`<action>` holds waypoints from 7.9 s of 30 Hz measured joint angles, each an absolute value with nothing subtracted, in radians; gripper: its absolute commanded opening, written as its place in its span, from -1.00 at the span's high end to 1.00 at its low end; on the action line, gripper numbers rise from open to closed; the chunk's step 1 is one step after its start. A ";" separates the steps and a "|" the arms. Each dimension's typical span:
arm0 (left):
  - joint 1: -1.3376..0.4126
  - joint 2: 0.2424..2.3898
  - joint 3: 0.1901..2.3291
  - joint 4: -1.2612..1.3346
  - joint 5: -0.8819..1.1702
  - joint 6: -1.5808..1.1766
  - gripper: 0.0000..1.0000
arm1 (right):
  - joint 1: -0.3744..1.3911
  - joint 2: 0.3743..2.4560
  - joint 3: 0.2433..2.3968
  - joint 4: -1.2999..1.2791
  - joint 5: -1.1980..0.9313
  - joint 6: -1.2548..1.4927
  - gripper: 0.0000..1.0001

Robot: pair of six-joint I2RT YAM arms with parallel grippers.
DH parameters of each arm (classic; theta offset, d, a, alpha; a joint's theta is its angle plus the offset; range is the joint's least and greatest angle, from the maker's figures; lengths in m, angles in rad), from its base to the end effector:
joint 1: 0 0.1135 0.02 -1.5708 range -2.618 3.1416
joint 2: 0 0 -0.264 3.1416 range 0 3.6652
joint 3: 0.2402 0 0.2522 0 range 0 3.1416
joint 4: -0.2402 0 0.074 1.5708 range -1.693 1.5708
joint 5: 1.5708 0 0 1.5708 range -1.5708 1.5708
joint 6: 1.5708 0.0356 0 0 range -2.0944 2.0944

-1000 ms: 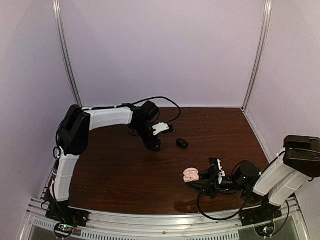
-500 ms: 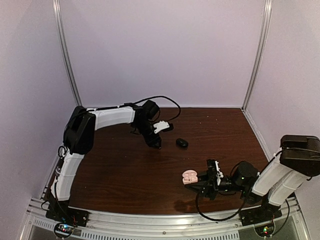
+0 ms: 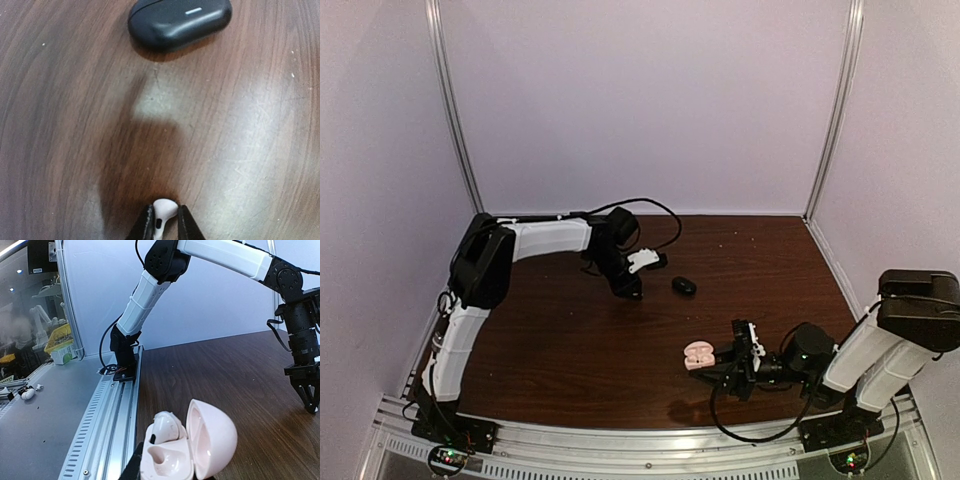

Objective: Insert the wireless bluetooth earbuds into the charging case
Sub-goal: Move the right earbud to the center of the board, then pick up the right earbud from the center of the board, then place the right earbud in the right side groove of the charging case.

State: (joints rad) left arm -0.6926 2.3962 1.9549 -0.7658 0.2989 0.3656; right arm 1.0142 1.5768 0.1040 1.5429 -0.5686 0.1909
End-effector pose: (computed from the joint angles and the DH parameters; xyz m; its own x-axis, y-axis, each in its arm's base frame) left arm 0.3777 -0.3270 0.1412 -0.4247 0.7964 -0.4306 0.9023 0.4110 -0.1298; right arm 0.0941 0.1876 0.1469 -0.1533 0.0563 -0.9866 -0.9881 -0.0220 0.1523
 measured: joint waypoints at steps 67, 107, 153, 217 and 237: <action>-0.998 1.995 1.365 -0.928 -0.028 -0.083 0.34 | 1.014 1.542 0.092 1.542 -0.572 0.187 0.99; -0.976 2.007 1.388 -0.931 0.023 -0.023 0.64 | 1.014 1.542 0.092 1.542 -0.572 0.183 1.00; -1.247 1.223 0.988 -0.115 -0.235 0.056 0.82 | 1.017 1.635 0.250 1.530 -0.522 0.018 1.00; -1.372 1.422 1.010 0.068 -0.285 0.186 0.88 | 1.100 1.576 0.387 1.305 -0.332 0.060 1.00; -1.374 1.422 1.010 0.047 -0.253 0.174 0.59 | 1.102 1.559 0.381 1.322 -0.362 0.060 1.00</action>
State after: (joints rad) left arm -1.3739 1.4216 1.0100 0.0467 -0.2535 0.1741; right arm 1.1023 1.5585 0.3809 1.3220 -0.3622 0.0597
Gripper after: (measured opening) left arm 0.133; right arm 0.204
